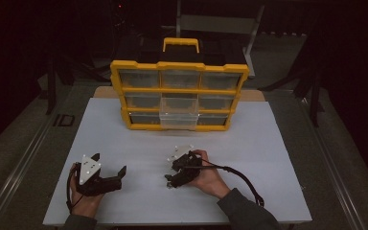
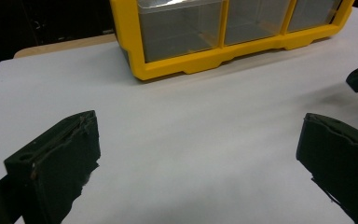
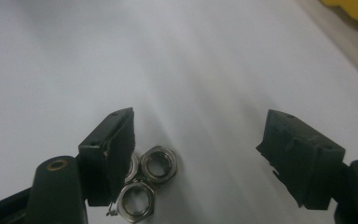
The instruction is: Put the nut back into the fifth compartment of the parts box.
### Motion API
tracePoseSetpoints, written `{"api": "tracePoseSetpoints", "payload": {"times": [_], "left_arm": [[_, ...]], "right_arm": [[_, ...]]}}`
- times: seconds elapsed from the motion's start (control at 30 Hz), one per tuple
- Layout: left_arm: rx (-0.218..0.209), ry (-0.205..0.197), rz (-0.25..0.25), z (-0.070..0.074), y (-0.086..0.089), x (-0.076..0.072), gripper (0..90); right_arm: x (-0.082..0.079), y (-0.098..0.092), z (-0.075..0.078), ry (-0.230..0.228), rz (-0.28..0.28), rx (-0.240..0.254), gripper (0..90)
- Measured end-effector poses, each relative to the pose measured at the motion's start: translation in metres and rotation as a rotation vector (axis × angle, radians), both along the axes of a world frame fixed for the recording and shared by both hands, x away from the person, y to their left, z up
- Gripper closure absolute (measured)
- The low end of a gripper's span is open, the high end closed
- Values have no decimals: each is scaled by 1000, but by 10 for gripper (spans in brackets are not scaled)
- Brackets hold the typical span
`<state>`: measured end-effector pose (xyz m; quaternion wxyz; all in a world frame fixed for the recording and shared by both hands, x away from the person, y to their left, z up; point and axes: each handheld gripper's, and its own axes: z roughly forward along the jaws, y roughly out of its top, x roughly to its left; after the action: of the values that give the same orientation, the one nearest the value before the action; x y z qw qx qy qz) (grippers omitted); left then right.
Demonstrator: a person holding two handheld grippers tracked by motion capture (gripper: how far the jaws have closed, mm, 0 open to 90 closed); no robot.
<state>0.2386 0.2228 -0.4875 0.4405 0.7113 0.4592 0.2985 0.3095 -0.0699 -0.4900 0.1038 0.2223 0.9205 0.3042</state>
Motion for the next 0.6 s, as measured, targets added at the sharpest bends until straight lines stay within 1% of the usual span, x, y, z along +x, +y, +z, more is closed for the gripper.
{"api": "tracePoseSetpoints", "payload": {"times": [0.1,0.3,0.37,0.6], "left_arm": [[1,-1,-1,0,0,0,0],[1,0,0,0,0,0,0],[0,0,0,0,0,0,0],[0,-1,0,0,0,0,0]], "right_arm": [[2,3,-3,15,-5,-16,260],[4,4,-10,29,-8,-55,260],[5,4,-10,36,-12,-54,274],[8,1,-12,47,-30,-62,281]]}}
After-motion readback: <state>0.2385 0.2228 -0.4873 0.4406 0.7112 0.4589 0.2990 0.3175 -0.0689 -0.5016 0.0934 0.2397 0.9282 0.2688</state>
